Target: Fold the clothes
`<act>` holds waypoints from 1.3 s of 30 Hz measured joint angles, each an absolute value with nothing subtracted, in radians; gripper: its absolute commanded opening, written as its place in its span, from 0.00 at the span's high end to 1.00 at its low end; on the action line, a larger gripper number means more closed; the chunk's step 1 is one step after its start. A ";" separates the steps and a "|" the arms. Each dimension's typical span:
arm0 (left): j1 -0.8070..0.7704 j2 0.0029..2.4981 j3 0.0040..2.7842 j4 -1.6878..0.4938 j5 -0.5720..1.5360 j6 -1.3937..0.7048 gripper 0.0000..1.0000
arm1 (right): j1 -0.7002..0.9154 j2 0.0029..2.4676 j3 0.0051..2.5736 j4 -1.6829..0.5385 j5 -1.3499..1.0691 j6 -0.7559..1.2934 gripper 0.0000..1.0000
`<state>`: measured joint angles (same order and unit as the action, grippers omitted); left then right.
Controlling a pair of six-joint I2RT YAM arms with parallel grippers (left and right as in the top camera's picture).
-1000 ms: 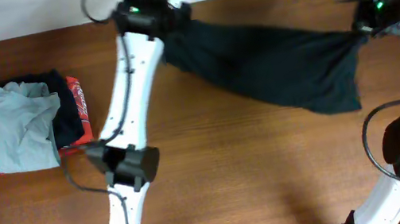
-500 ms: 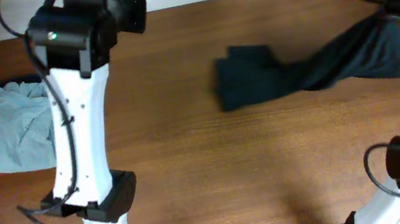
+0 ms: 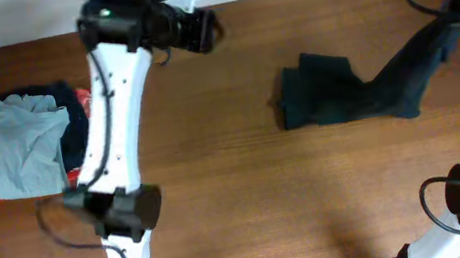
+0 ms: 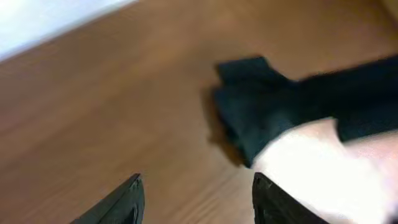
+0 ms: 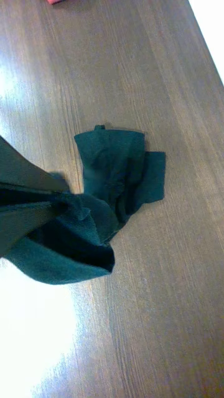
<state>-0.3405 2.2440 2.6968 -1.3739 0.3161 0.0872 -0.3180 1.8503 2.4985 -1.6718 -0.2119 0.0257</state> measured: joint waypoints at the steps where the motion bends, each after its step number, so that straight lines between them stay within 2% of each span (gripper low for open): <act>1: -0.340 2.301 2.672 -1.353 0.445 0.131 0.39 | -0.318 1.850 2.498 -1.671 -0.212 0.021 0.96; 6: -0.353 2.447 2.666 -1.316 0.598 0.172 0.27 | -0.318 1.850 2.498 -1.670 -0.212 0.017 0.96; 11: -0.390 2.553 2.663 -1.237 0.660 0.192 0.22 | -0.318 1.850 2.498 -1.669 -0.212 0.016 0.96; 20: -0.492 2.651 2.661 -1.121 0.646 0.186 0.22 | -0.318 1.850 2.498 -1.669 -0.212 0.014 0.96; 29: -0.507 2.711 2.661 -1.050 0.498 0.104 0.22 | -0.318 1.850 2.498 -1.669 -0.212 0.014 0.96; 39: -0.530 2.776 2.661 -1.018 0.523 0.044 0.26 | -0.318 1.850 2.498 -1.672 -0.212 -0.001 0.96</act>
